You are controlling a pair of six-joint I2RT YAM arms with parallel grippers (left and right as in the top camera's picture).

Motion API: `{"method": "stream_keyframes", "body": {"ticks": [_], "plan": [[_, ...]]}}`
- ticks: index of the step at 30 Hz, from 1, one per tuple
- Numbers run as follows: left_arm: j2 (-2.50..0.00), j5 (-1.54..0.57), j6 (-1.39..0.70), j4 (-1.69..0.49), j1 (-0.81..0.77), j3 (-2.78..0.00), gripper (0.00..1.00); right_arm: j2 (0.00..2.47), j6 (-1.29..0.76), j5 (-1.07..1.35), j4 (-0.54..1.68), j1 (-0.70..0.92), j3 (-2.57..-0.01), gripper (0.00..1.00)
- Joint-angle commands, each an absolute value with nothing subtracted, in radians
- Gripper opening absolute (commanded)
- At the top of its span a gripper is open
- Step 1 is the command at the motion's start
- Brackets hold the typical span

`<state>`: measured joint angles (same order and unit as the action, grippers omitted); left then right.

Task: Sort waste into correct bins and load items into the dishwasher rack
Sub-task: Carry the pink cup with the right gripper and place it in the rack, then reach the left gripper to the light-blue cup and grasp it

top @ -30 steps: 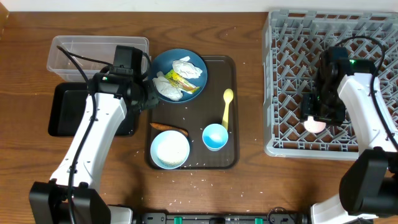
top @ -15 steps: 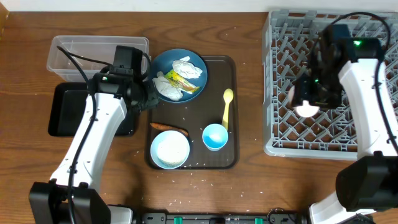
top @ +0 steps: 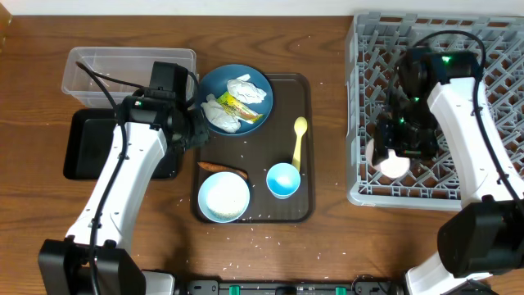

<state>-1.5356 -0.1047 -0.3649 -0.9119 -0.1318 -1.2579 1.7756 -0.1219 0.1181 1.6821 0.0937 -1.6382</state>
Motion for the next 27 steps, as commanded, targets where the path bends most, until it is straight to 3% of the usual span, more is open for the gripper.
{"method": "stream_keyframes", "body": {"ticks": [1, 12, 16, 18, 22, 27], "plan": [[-1.534, -0.093, -0.352, -0.917, -0.13, -1.261, 0.31, 1.781, -0.094, 0.116, 1.699, 0.086, -1.632, 0.52], [-1.534, -0.093, -0.352, -0.92, -0.13, -1.261, 0.31, 1.781, -0.097, 0.089, 1.59, 0.078, -1.483, 0.57], [-1.534, -0.093, -0.352, -0.92, -0.13, -1.261, 0.31, 1.781, -0.1, 0.086, 1.517, 0.052, -1.437, 0.67], [-1.534, -0.093, -0.352, -0.92, -0.13, -1.261, 0.31, 1.781, -0.101, 0.087, 1.474, 0.044, -1.427, 0.8], [-1.534, -0.093, -0.352, -0.92, -0.13, -1.261, 0.31, 1.781, -0.111, 0.087, 1.393, 0.04, -1.421, 0.9], [-1.534, -0.093, -0.352, -0.92, -0.13, -1.261, 0.31, 1.781, -0.138, 0.123, 1.327, 0.04, -1.455, 0.89]]}}
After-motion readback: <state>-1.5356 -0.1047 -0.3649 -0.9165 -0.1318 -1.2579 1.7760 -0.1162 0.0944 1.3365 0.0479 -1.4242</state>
